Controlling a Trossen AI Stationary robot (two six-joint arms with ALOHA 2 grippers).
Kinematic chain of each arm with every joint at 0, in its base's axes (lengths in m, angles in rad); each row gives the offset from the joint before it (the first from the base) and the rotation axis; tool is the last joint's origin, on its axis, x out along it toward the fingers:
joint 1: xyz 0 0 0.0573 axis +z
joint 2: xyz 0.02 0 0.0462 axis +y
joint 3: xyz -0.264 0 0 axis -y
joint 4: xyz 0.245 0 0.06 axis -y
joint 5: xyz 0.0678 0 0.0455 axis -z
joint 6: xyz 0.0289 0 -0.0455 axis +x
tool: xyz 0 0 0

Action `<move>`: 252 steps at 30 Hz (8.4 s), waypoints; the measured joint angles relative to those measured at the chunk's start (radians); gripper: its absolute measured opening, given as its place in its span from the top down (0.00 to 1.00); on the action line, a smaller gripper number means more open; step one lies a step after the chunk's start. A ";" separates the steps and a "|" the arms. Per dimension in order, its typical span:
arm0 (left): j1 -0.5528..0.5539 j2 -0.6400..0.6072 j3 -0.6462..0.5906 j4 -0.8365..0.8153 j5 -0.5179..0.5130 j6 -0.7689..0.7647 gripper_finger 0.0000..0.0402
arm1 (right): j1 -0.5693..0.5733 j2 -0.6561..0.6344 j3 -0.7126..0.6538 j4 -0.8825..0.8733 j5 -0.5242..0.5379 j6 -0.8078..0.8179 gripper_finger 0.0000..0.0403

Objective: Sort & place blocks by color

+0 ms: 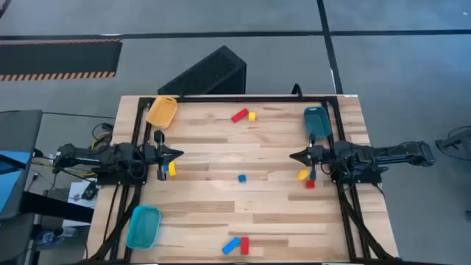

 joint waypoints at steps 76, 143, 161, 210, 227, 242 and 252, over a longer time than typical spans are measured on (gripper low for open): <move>0.000 0.000 -0.001 0.109 -0.142 -0.272 1.00 | 0.000 0.000 0.010 0.015 -0.023 0.236 0.92; 0.367 0.815 0.132 0.596 -0.205 -0.183 0.64 | -0.304 0.571 0.190 0.346 0.113 0.285 0.42; 0.409 0.976 0.441 0.060 -0.202 -0.258 0.66 | -0.556 1.302 0.810 0.061 -0.055 0.031 0.42; 0.470 1.022 0.447 0.119 -0.467 -0.167 0.66 | -0.673 1.743 1.326 -0.416 -0.403 -0.282 0.69; 0.476 1.579 0.542 1.026 0.153 -0.225 0.38 | -0.330 1.275 0.643 0.323 0.175 -0.194 0.69; 0.466 1.824 0.878 0.782 0.581 -0.453 0.34 | -0.028 1.283 0.628 0.469 0.553 -0.426 0.69; 0.429 1.823 0.893 0.760 0.577 -0.444 0.35 | -0.013 1.283 0.658 0.481 0.546 -0.427 0.65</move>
